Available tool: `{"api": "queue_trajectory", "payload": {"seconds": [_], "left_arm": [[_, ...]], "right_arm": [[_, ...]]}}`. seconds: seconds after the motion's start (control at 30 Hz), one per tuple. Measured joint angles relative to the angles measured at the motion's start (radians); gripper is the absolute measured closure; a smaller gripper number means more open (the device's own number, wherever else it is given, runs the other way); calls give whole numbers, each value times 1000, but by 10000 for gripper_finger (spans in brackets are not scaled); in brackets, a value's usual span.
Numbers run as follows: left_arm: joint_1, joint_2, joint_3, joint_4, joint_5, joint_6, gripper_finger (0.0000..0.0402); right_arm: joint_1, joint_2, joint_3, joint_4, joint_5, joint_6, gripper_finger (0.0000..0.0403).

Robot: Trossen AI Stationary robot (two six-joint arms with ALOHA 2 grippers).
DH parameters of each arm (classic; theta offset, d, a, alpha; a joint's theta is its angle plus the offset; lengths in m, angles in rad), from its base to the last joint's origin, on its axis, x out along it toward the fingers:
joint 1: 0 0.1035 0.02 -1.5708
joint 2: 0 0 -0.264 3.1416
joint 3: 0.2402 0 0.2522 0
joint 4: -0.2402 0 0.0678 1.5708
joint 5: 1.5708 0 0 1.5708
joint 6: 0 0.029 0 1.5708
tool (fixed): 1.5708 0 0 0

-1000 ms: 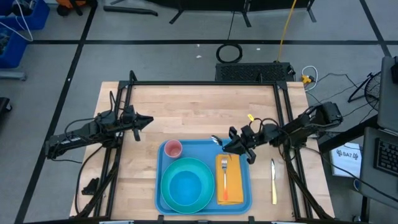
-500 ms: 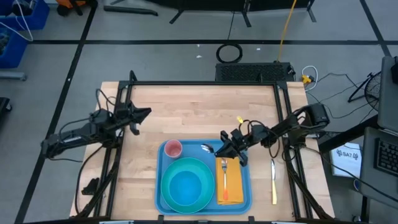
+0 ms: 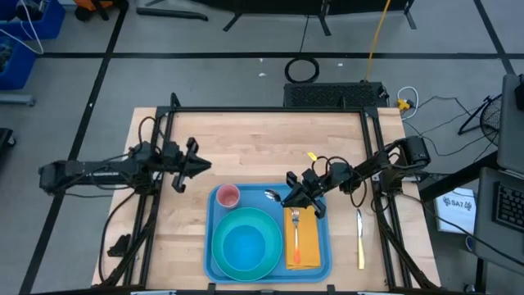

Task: Set up tray
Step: Put the orange spoon on the yellow napkin to the right of the orange fork

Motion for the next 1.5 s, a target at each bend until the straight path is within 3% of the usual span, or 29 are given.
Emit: {"api": "queue_trajectory", "payload": {"seconds": [0.3, 0.5, 0.57, 0.7, 0.87, 0.97, 1.2, 1.37, 1.5], "left_arm": [[-75, 357, 24, 337, -13, 55, 360], [-84, 563, 134, 419, -210, 15, 360], [-91, 638, 176, 419, -217, -10, 360], [-94, 782, 276, 409, -102, 38, 360], [-104, 920, 440, 437, 286, 202, 360], [-125, 965, 515, 464, 425, 224, 360], [-194, 979, 580, 427, 437, 386, 360], [-222, 979, 630, 286, 278, 330, 352], [-224, 980, 686, 161, 216, 330, 311]], "right_arm": [[17, 0, 1, 1, -26, 5, 398], [31, 0, 39, 1, -55, -3, 398], [38, 0, 54, 2, -77, -10, 398], [47, -1, 68, 2, -110, -21, 398], [46, -1, 68, 2, -128, -25, 398], [46, -1, 68, 2, -129, -25, 398], [46, 0, 68, 2, -126, -32, 398], [49, -1, 68, 2, -121, -30, 398], [53, -1, 68, 3, -104, -31, 398]]}}
